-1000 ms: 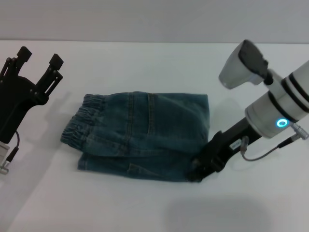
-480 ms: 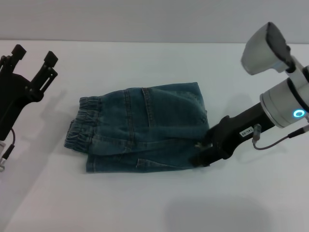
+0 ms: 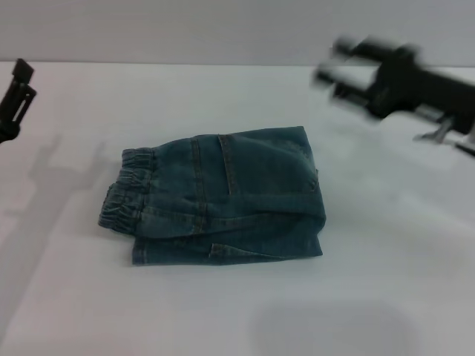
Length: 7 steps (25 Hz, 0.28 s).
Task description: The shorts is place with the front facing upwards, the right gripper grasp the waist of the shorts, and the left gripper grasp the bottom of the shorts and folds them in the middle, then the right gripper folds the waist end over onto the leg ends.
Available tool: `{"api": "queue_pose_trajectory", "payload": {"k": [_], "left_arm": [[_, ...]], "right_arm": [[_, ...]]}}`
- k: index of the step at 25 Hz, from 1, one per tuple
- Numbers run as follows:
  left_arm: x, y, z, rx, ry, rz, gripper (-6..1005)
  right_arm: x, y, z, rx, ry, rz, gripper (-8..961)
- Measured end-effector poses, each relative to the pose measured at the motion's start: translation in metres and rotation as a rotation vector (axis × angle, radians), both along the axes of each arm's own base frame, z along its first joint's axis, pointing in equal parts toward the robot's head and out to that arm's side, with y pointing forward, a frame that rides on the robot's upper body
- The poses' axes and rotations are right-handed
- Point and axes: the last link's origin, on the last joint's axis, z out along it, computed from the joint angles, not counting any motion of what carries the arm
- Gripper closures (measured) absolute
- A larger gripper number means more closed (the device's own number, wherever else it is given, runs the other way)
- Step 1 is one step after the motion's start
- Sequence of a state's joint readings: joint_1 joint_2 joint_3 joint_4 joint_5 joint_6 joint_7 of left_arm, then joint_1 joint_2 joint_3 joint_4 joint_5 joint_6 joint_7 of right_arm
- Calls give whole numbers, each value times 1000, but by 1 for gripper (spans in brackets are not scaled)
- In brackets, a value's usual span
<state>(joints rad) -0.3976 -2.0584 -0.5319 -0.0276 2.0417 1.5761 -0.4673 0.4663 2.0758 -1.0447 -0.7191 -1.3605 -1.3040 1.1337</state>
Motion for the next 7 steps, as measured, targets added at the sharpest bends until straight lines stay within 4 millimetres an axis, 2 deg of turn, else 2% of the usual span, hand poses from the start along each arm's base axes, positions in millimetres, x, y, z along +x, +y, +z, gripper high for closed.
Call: {"api": "queue_pose_trajectory", "payload": {"k": [3,7], "left_arm": [[-7,-4,5,39,13,32,172],[-19,-13,12,100,31,92,172]], "right_arm": [[37,-2,20,351,104,-95,429],[95,-15,53,820,170,-363,429]]}}
